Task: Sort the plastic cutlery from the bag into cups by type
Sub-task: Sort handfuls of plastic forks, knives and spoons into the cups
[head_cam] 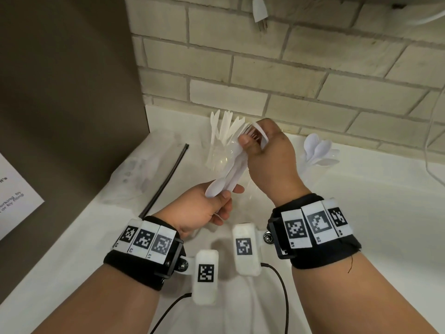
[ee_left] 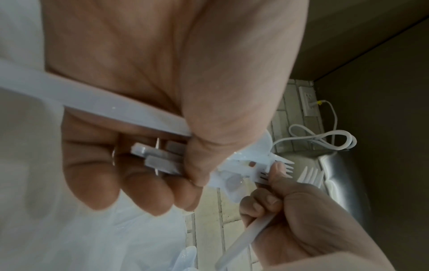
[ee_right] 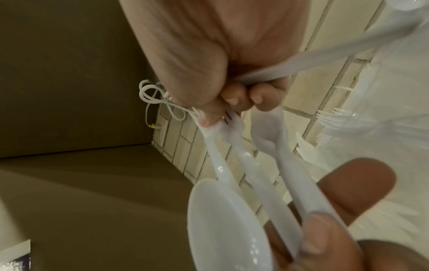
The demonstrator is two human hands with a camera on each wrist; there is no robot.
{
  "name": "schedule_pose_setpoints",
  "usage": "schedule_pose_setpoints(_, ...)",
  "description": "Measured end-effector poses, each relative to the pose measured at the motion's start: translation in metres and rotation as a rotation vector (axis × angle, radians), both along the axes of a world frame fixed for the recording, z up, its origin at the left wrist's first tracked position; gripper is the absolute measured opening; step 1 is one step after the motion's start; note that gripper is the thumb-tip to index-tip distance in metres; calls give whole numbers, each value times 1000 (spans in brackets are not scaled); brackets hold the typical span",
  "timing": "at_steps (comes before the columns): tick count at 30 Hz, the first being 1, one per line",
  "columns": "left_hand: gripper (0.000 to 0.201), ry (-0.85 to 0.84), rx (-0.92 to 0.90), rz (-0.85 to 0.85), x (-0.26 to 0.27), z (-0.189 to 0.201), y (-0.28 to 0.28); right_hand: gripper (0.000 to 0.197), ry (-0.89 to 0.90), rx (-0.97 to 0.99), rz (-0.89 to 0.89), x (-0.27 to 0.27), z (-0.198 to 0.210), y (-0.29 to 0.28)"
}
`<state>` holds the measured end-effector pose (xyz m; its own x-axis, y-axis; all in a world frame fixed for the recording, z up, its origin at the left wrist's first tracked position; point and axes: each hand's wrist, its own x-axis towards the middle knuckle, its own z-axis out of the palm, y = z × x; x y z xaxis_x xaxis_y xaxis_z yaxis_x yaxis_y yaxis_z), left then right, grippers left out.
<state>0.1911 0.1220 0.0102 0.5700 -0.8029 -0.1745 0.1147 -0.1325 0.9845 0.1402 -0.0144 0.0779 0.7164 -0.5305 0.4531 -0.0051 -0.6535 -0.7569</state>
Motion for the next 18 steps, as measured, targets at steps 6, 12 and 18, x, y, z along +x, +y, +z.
schedule_pose_setpoints(6, 27, -28, 95, 74, 6, -1, 4, 8, -335, -7, -213, 0, 35, -38)
schedule_pose_setpoints(12, 26, 16, 48, 146, 10, 3, 7, 16, -309, -171, -303, 30, 43, -79)
schedule_pose_setpoints(18, 27, 40, 20, 161, 9, 6, 8, 13, 1, -314, -214, 54, 13, -90)
